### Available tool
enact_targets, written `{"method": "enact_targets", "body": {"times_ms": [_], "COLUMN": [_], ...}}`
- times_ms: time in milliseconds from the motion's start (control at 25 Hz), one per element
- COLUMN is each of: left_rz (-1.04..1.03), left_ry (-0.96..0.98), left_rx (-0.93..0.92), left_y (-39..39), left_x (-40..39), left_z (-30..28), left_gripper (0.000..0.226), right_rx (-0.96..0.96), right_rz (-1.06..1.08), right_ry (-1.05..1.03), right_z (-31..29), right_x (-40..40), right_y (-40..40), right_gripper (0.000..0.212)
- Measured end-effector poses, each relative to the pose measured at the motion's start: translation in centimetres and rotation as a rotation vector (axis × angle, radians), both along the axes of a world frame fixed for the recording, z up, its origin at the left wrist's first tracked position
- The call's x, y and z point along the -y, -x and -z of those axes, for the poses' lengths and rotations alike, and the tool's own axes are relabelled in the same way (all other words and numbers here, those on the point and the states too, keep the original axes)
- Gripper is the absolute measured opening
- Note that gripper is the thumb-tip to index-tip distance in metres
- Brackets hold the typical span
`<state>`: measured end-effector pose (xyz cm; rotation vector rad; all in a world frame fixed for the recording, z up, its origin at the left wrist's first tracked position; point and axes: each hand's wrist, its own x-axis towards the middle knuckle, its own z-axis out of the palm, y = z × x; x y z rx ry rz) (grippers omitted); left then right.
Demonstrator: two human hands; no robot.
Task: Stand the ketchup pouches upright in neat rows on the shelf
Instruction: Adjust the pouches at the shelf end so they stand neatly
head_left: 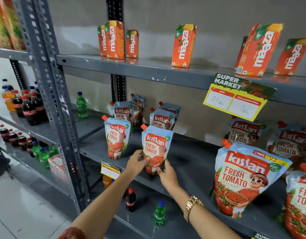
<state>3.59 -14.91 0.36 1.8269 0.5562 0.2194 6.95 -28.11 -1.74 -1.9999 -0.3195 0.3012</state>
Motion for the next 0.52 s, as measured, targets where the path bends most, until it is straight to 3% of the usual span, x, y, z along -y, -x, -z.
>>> {"method": "enact_targets", "body": {"times_ms": [520], "left_rz": [0.067], "left_ry": [0.045], "left_rx": [0.034], "left_y": [0.5], "left_x": [-6.2], "left_z": [0.5], "left_gripper": [0.046], "right_rx": [0.092], "right_rz": [0.088], "right_ry": [0.066], "right_z": [0.5], "right_x": [-5.0], "right_y": [1.5], "right_gripper": [0.026]}}
